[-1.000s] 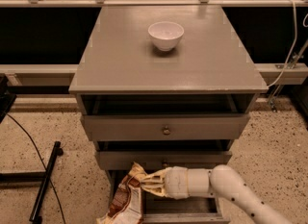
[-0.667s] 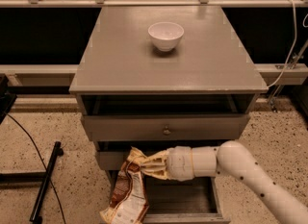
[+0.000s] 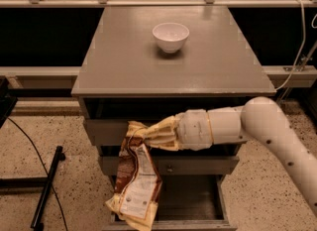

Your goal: Pick brown chip bag from bottom drawer and place on counter

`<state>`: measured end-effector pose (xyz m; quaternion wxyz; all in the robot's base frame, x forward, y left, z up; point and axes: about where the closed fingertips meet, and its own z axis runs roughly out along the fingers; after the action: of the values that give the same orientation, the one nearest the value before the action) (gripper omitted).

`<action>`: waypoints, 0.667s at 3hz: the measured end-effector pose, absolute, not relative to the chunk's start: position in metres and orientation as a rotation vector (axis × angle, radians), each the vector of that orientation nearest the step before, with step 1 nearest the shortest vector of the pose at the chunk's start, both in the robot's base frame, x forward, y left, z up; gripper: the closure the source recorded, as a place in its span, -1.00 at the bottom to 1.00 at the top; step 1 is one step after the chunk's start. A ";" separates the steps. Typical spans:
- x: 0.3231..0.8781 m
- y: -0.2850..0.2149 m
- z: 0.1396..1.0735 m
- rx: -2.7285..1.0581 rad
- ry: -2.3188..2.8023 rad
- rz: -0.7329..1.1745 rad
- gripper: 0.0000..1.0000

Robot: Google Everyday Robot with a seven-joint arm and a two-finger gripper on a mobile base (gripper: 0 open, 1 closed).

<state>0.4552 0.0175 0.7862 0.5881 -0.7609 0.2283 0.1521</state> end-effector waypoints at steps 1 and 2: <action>0.468 0.025 0.849 -1.800 0.438 0.334 1.00; 0.490 0.030 0.899 -1.803 0.396 0.313 1.00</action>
Offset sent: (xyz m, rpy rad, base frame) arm 0.0635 0.0142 0.1742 0.0075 -0.1463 0.0822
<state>0.4898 0.0300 0.8989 0.5929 -0.7755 0.1702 0.1345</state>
